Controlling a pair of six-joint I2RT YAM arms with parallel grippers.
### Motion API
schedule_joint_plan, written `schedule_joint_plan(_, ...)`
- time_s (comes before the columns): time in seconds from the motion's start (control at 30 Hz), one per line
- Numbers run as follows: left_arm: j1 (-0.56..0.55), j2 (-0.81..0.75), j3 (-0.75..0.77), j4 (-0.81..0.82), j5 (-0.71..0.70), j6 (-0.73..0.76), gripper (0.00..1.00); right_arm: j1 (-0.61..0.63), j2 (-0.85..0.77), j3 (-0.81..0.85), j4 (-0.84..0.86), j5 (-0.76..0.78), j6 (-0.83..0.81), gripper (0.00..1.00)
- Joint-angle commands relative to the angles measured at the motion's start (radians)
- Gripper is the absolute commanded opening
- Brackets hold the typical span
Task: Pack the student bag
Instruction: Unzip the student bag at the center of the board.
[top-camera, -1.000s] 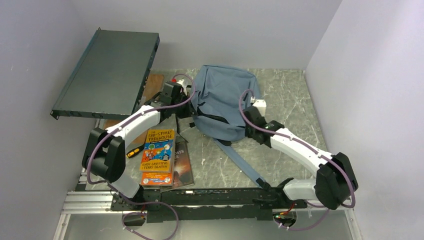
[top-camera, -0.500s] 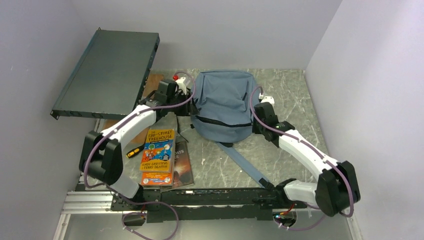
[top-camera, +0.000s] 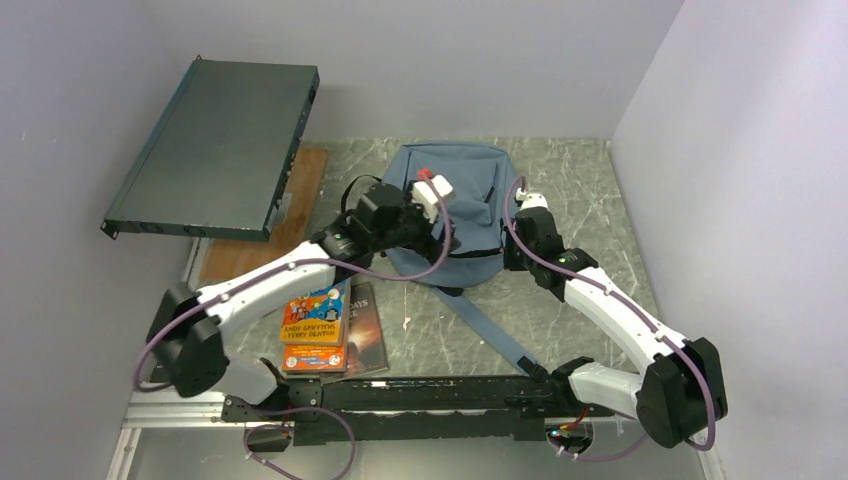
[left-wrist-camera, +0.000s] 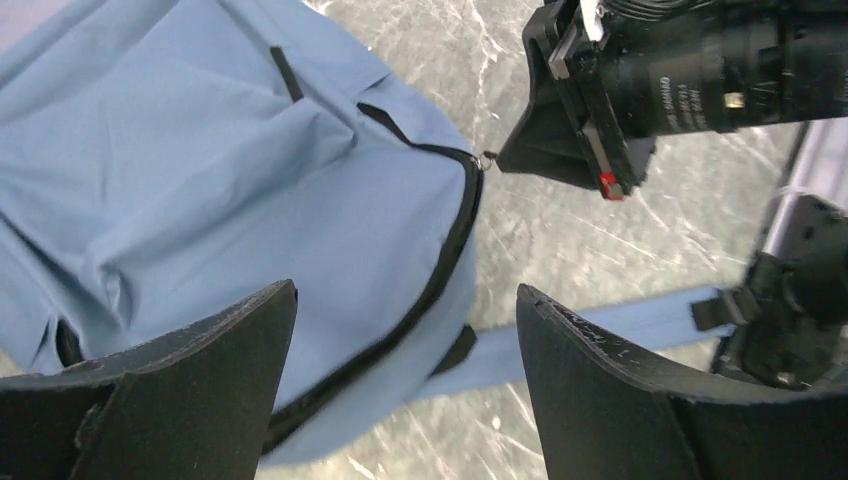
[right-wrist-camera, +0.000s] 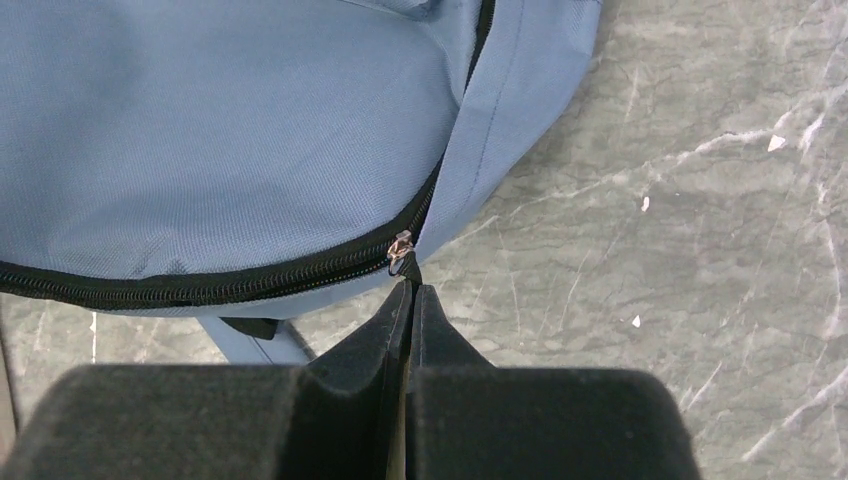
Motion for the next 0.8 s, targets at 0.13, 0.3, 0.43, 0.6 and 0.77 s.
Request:
schedule_joint_plan(0.13, -0.112, 0.201, 0.003, 0.322, -0.151, 0.223, 0.83, -0.003, -0.059, 0.01, 0.035, -0.056, 0.018, 0.0)
schedule_joint_plan(0.3, -0.111, 0.264, 0.005, 0.392, -0.129, 0.119, 0.75, -0.004, -0.067, 0.005, 0.041, -0.081, 0.036, 0.0)
schedule_joint_plan(0.43, -0.11, 0.334, 0.056, 0.344, -0.155, 0.04, 0.66, -0.004, -0.068, 0.003, 0.042, -0.084, 0.036, 0.0)
schedule_joint_plan(0.6, -0.11, 0.361, 0.054, 0.351, -0.105, 0.035, 0.69, -0.004, -0.065, 0.005, 0.042, -0.078, 0.033, 0.0)
schedule_joint_plan(0.77, -0.11, 0.369, 0.036, 0.352, -0.087, 0.025, 0.72, -0.004, -0.063, 0.01, 0.044, -0.082, 0.032, 0.0)
